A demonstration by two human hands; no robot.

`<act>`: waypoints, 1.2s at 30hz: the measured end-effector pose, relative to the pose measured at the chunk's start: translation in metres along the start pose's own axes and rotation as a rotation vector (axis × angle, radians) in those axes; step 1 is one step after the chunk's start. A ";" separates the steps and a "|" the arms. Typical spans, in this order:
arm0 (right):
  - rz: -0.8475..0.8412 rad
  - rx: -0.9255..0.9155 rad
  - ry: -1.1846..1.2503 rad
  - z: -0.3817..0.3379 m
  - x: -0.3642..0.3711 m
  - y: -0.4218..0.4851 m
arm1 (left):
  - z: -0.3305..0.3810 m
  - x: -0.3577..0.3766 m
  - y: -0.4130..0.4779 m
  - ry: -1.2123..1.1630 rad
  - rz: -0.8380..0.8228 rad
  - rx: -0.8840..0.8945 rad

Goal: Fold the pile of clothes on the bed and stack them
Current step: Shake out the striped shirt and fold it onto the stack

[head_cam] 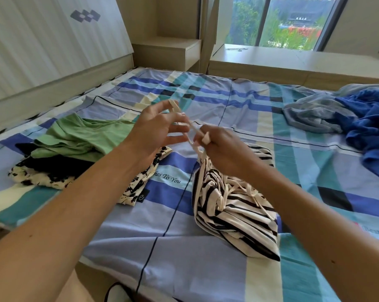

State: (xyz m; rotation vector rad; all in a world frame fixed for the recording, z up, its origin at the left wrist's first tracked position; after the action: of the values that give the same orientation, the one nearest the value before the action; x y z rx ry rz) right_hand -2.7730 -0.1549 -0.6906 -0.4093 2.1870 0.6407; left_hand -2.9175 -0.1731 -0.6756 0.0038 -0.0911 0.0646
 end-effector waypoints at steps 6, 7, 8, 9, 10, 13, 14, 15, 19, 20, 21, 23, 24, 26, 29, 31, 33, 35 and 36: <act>-0.039 0.118 0.614 -0.021 -0.044 0.015 | -0.010 0.011 0.003 0.369 0.097 0.141; -0.031 0.090 0.642 -0.026 -0.051 0.019 | -0.015 0.022 0.005 0.319 -0.017 0.121; -0.014 0.063 0.677 -0.030 -0.057 0.022 | -0.023 0.034 0.005 0.278 -0.142 0.086; 0.004 0.048 0.720 -0.032 -0.061 0.024 | -0.032 0.043 0.004 0.250 -0.249 0.050; 0.024 0.048 0.751 -0.033 -0.065 0.026 | -0.041 0.050 0.004 0.265 -0.309 0.035; 0.076 0.099 0.773 -0.026 -0.069 0.026 | -0.061 0.050 0.008 0.522 -0.279 0.091; 0.085 0.110 0.769 -0.023 -0.069 0.025 | -0.065 0.051 0.009 0.574 -0.275 0.094; 0.097 0.123 0.764 -0.018 -0.069 0.023 | -0.066 0.051 0.009 0.603 -0.270 0.099; 0.209 0.216 0.778 0.007 -0.074 0.014 | -0.053 0.040 0.016 0.582 -0.164 0.142; 0.237 0.256 0.772 0.016 -0.075 0.011 | -0.048 0.036 0.018 0.539 -0.127 0.148; 0.261 0.307 0.748 0.026 -0.076 0.008 | -0.044 0.032 0.020 0.493 -0.090 0.144; 0.290 0.419 0.661 0.048 -0.075 -0.003 | -0.036 0.026 0.020 0.383 -0.043 0.140; 0.296 0.468 0.633 0.059 -0.074 -0.009 | -0.030 0.024 0.019 0.322 -0.033 0.155; 0.298 0.527 0.656 0.078 -0.070 -0.021 | -0.012 0.026 0.013 0.150 -0.082 0.184; 0.297 0.560 0.722 0.100 -0.063 -0.037 | 0.010 0.045 0.003 -0.111 -0.303 0.173; 0.303 0.561 0.763 0.107 -0.055 -0.044 | 0.011 0.065 -0.005 -0.085 -0.458 0.164; 0.332 0.538 0.847 0.109 -0.049 -0.048 | 0.002 0.086 -0.014 0.028 -0.569 0.136; 0.385 0.503 0.923 0.110 -0.052 -0.050 | -0.009 0.108 -0.024 0.178 -0.664 0.140; 0.413 0.485 0.961 0.112 -0.055 -0.050 | -0.014 0.118 -0.026 0.230 -0.694 0.149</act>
State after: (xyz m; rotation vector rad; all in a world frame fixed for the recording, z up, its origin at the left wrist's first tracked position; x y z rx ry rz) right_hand -2.6456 -0.1281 -0.7250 0.0338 3.2788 0.0621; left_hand -2.7973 -0.1918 -0.6784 0.1760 0.1482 -0.6207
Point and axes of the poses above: each hand's wrist, its own y-axis towards the middle knuckle, its own x-axis out of the palm, z = x × y, the point moved 7 cm from there along y, towards the middle knuckle, and after that the axes turned 2 degrees about -x, right-handed, at the moved point
